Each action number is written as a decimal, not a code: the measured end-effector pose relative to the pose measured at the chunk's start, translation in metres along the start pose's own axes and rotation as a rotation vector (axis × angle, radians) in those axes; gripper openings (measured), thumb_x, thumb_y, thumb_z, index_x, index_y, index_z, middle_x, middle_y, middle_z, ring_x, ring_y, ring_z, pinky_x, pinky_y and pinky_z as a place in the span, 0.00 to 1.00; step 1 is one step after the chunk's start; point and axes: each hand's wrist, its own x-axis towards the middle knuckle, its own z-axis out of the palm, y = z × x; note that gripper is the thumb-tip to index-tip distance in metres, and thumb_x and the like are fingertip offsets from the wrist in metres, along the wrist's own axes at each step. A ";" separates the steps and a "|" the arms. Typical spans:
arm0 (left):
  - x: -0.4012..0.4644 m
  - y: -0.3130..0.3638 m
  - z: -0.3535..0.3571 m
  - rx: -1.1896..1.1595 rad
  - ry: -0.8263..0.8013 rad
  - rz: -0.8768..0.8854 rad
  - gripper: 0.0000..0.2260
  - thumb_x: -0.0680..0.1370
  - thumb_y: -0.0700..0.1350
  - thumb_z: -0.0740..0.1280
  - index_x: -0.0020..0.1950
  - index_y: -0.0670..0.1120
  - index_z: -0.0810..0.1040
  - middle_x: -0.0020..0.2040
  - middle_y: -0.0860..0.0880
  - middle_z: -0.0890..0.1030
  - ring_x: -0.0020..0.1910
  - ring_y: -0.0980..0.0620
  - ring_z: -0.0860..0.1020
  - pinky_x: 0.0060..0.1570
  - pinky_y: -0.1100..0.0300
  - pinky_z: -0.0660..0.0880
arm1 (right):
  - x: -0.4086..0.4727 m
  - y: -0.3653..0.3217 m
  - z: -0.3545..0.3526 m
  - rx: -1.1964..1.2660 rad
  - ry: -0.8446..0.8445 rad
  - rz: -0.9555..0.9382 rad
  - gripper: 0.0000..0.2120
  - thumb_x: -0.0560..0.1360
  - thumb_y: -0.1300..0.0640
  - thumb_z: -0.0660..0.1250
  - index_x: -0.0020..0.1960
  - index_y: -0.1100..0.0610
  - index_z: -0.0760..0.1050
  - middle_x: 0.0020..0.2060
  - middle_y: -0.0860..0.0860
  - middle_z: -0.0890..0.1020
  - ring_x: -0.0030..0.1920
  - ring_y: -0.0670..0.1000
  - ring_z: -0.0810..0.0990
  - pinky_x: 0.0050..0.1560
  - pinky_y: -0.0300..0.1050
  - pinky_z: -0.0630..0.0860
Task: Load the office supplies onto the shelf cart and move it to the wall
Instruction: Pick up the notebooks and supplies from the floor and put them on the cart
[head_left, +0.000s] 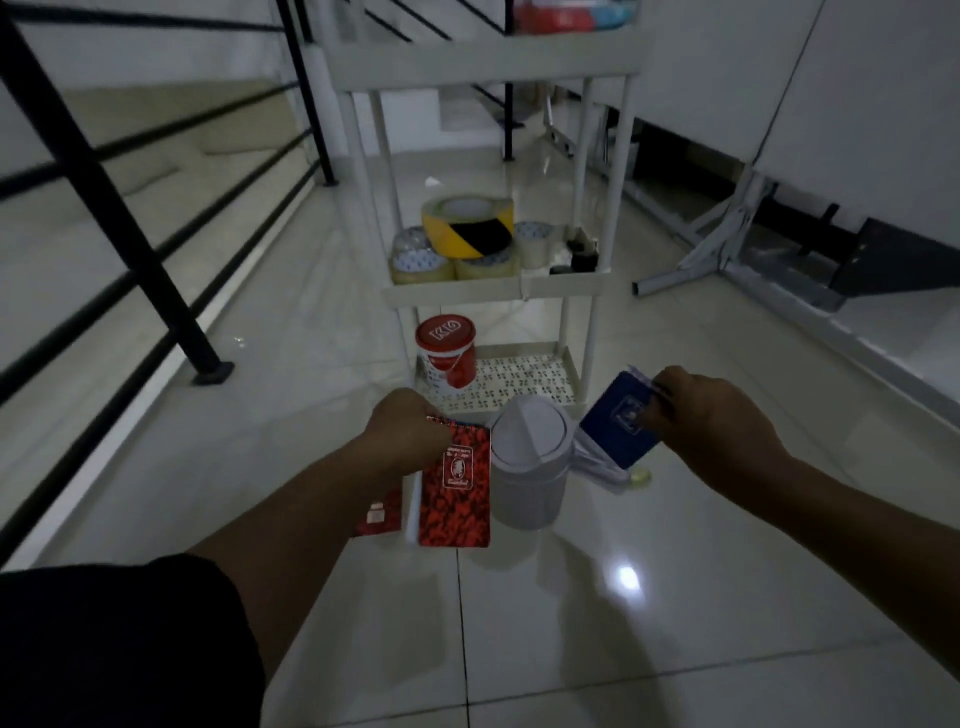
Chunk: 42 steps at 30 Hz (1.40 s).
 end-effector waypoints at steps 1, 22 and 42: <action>-0.002 0.008 -0.008 -0.029 0.027 0.011 0.03 0.71 0.35 0.69 0.42 0.38 0.83 0.35 0.44 0.83 0.35 0.48 0.82 0.32 0.61 0.80 | 0.003 -0.001 -0.009 0.042 0.047 0.016 0.09 0.77 0.53 0.66 0.51 0.58 0.75 0.36 0.53 0.78 0.33 0.52 0.73 0.29 0.42 0.64; 0.051 0.185 -0.167 -0.995 0.276 0.097 0.09 0.72 0.30 0.59 0.49 0.33 0.76 0.45 0.36 0.81 0.40 0.42 0.81 0.38 0.52 0.81 | 0.211 -0.150 -0.216 0.942 0.510 0.036 0.08 0.77 0.59 0.65 0.42 0.59 0.82 0.31 0.54 0.83 0.25 0.43 0.80 0.26 0.35 0.76; 0.104 0.201 -0.221 -1.159 0.216 0.068 0.09 0.72 0.30 0.59 0.50 0.32 0.76 0.43 0.36 0.80 0.37 0.41 0.80 0.36 0.52 0.82 | 0.387 -0.237 -0.159 0.344 -0.005 0.229 0.19 0.70 0.57 0.75 0.55 0.65 0.75 0.50 0.58 0.81 0.47 0.55 0.80 0.42 0.45 0.75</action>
